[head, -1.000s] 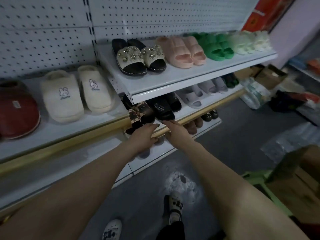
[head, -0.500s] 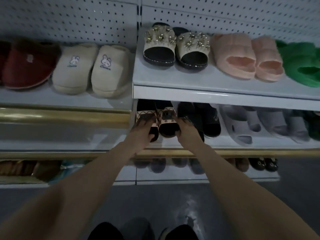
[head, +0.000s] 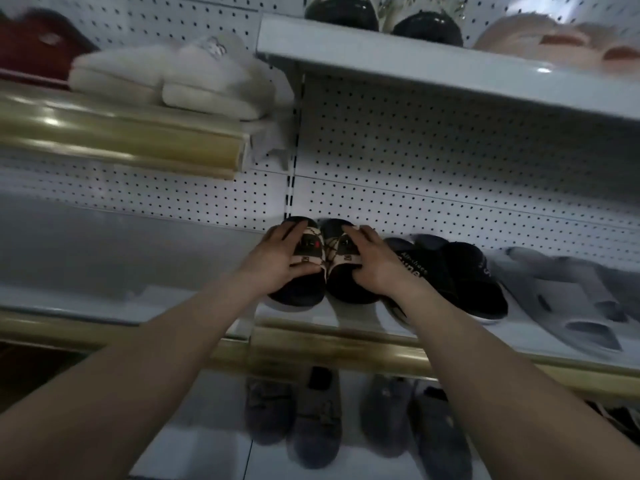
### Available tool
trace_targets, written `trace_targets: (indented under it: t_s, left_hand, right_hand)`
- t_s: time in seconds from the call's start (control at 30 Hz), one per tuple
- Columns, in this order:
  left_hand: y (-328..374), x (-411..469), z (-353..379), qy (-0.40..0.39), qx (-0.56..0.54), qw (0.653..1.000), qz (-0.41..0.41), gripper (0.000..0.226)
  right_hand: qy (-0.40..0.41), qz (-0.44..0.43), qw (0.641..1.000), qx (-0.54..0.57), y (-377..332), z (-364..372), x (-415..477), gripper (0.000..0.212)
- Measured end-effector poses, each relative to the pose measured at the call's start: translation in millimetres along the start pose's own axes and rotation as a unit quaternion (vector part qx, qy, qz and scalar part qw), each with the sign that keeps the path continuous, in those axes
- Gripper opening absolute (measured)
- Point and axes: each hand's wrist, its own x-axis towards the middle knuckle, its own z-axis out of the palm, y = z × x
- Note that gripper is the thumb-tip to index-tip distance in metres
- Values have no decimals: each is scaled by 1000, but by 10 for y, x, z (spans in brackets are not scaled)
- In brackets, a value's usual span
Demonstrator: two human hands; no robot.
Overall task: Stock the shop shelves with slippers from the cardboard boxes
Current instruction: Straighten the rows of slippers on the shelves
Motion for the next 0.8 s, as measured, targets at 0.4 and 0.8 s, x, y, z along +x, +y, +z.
trace_targets:
  t_s: [0.4,0.8]
  left_hand:
    - [46,-77,-16,8,-22,999,-46,90]
    - [70,-54,73,-11,-12,998,-62,85]
  right_hand:
    - [43,25,999,-9,-74,126,-107,87]
    - [95,43,994,21,-193,212,-237,76]
